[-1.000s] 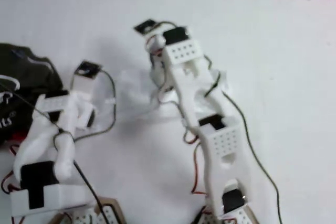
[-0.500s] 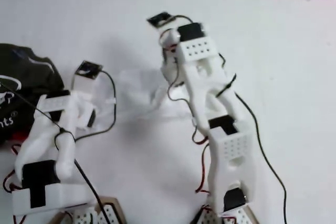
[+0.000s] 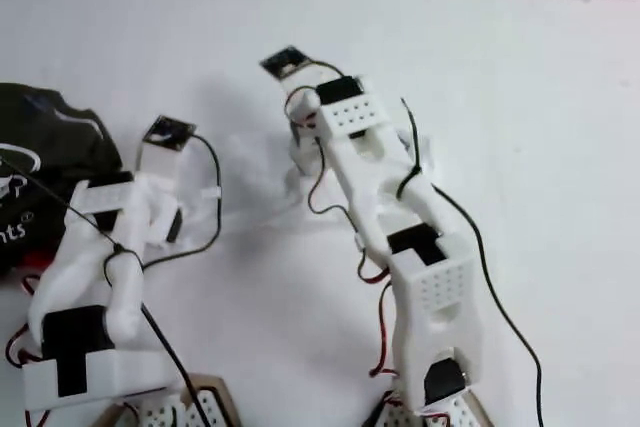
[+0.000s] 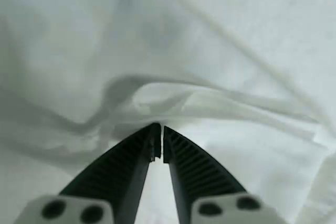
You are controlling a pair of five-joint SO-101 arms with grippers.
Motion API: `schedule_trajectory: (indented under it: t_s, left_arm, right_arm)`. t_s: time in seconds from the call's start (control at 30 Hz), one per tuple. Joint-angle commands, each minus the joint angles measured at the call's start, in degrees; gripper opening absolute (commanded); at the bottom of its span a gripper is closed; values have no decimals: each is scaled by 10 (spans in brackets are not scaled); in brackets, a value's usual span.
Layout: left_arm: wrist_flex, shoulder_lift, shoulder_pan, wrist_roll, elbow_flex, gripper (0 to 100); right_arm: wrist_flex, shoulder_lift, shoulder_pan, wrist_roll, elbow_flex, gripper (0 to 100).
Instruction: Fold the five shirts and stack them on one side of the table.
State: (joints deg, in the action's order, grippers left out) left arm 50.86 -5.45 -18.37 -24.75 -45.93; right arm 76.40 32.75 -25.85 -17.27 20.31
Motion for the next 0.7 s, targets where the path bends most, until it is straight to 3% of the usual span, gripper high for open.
schedule_trajectory:
  t_s: [0.0,0.2,0.43,0.53,0.67]
  left_arm:
    - [-13,0,-12,-1,-2,27]
    - [-13,0,-12,-1,-2,27]
    - [-13,0,-12,-1,-2,27]
    - [-13,0,-12,-1,-2,27]
    - [-13,0,-12,-1,-2,27]
  right_arm:
    - [-21,18,-21,-5,4,18]
    - [20,-26,-15,-5,4,18]
    - [109,-177,60,-8,-1,18]
    - [143,-182,89,-49,-24,18]
    - [95,-182,129,-71,-122,18]
